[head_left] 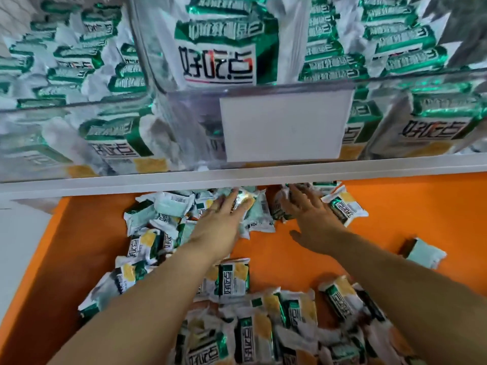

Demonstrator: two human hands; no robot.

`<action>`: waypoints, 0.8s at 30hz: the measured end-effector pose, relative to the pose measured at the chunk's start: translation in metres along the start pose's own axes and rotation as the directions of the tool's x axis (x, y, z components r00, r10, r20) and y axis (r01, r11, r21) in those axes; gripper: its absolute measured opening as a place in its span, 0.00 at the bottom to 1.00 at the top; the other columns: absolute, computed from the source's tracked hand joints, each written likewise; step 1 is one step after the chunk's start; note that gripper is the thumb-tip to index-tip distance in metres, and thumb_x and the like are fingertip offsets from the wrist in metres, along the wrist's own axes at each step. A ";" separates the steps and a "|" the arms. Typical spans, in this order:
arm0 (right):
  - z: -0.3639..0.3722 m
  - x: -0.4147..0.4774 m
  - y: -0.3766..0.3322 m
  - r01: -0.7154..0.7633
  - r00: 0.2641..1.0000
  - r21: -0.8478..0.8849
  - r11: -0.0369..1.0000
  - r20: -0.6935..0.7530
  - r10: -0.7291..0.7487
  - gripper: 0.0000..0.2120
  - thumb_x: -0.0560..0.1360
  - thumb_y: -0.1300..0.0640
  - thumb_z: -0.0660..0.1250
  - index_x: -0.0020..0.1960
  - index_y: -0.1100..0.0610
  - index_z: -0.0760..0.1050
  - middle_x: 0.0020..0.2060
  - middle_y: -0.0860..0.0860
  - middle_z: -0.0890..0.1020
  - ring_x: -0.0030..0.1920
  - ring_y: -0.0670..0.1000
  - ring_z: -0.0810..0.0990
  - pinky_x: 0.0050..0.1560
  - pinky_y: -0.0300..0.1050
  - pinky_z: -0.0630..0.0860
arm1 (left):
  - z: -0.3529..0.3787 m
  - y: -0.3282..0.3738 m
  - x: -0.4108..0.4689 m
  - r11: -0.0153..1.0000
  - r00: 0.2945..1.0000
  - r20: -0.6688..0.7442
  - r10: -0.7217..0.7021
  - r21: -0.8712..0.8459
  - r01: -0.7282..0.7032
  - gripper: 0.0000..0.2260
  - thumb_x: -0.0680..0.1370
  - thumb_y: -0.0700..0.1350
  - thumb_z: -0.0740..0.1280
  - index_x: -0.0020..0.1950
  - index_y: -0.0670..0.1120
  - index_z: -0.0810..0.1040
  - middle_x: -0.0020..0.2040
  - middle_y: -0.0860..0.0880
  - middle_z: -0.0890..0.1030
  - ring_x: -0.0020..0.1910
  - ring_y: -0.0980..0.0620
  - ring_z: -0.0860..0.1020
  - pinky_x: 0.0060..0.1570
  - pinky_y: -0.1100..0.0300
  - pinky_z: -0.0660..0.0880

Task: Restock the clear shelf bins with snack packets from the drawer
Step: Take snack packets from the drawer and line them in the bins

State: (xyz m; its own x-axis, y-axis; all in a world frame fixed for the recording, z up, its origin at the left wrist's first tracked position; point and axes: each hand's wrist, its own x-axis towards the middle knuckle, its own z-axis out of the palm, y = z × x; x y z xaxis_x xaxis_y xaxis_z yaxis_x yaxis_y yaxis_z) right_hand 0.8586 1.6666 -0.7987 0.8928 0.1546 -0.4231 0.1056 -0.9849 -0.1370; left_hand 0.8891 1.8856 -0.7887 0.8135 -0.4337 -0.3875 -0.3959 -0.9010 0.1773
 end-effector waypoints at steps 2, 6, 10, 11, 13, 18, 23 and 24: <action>0.005 0.001 -0.002 -0.014 1.000 0.030 0.999 0.009 0.014 0.36 0.78 0.47 0.61 0.78 0.49 0.44 0.77 0.50 0.46 0.76 0.61 0.43 0.71 0.57 0.62 | 0.009 0.001 0.008 0.998 1.000 0.016 -0.003 -0.058 0.004 0.38 0.79 0.40 0.64 0.77 0.59 0.42 0.77 0.53 0.33 0.76 0.41 0.53 0.73 0.48 0.59; 0.017 -0.010 0.006 -0.024 0.999 0.142 0.990 -0.045 0.030 0.32 0.76 0.44 0.63 0.76 0.48 0.55 0.73 0.51 0.59 0.70 0.59 0.61 0.66 0.52 0.68 | 0.020 0.003 0.007 0.997 0.999 -0.022 0.047 -0.064 -0.048 0.34 0.79 0.47 0.63 0.78 0.57 0.46 0.78 0.52 0.38 0.74 0.40 0.58 0.72 0.49 0.58; 0.020 -0.014 0.015 -0.024 0.998 0.303 0.953 -0.046 0.040 0.28 0.76 0.49 0.65 0.73 0.50 0.62 0.70 0.53 0.60 0.61 0.58 0.75 0.58 0.52 0.76 | 0.017 -0.001 -0.001 0.990 0.991 -0.055 0.120 -0.069 -0.124 0.28 0.79 0.46 0.62 0.77 0.59 0.55 0.78 0.55 0.45 0.68 0.44 0.67 0.70 0.50 0.63; 0.020 -0.014 0.015 -0.060 0.995 0.319 0.946 -0.054 0.082 0.26 0.77 0.50 0.65 0.72 0.51 0.63 0.70 0.53 0.60 0.60 0.58 0.76 0.56 0.52 0.77 | 0.015 -0.001 -0.002 0.989 0.991 -0.055 0.120 -0.084 -0.124 0.27 0.79 0.45 0.62 0.76 0.59 0.58 0.78 0.55 0.47 0.65 0.45 0.70 0.69 0.51 0.64; 0.021 -0.012 0.012 -0.115 0.986 0.334 0.935 -0.076 0.149 0.23 0.77 0.50 0.65 0.70 0.50 0.66 0.70 0.53 0.60 0.61 0.58 0.75 0.54 0.51 0.79 | 0.012 -0.001 -0.005 0.985 0.992 -0.066 0.105 -0.130 -0.113 0.23 0.79 0.45 0.62 0.73 0.58 0.65 0.76 0.55 0.52 0.59 0.47 0.73 0.66 0.53 0.68; 0.017 -0.010 0.007 -0.202 0.972 0.367 0.908 -0.039 0.232 0.21 0.77 0.54 0.65 0.69 0.50 0.67 0.75 0.51 0.55 0.61 0.58 0.76 0.55 0.53 0.78 | 0.010 0.000 -0.006 0.970 0.994 -0.091 0.067 -0.228 -0.086 0.13 0.80 0.46 0.63 0.64 0.54 0.75 0.72 0.53 0.58 0.37 0.58 0.72 0.41 0.66 0.68; 0.013 -0.015 0.005 -0.263 0.964 0.275 0.925 0.041 0.262 0.26 0.73 0.46 0.69 0.67 0.52 0.66 0.62 0.51 0.72 0.57 0.54 0.77 0.51 0.47 0.77 | 0.019 0.003 -0.004 0.941 0.995 -0.081 -0.057 -0.336 0.027 0.11 0.78 0.48 0.66 0.59 0.48 0.71 0.67 0.50 0.63 0.52 0.49 0.78 0.52 0.53 0.77; 0.014 -0.015 0.004 -0.273 0.962 0.262 0.926 0.049 0.270 0.30 0.72 0.44 0.70 0.69 0.52 0.64 0.62 0.51 0.72 0.58 0.54 0.76 0.51 0.47 0.77 | 0.019 0.005 -0.003 0.939 0.992 -0.083 -0.095 -0.339 0.062 0.12 0.78 0.48 0.66 0.59 0.48 0.70 0.66 0.49 0.64 0.49 0.49 0.79 0.50 0.52 0.77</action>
State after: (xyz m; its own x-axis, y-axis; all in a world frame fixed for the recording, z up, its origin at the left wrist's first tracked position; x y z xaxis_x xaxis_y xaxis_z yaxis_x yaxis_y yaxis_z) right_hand 0.8393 1.6608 -0.8050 0.8657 -0.1136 -0.4876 -0.2608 -0.9337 -0.2455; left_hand 0.8762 1.8828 -0.8039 0.8799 -0.3450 -0.3267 -0.1768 -0.8759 0.4488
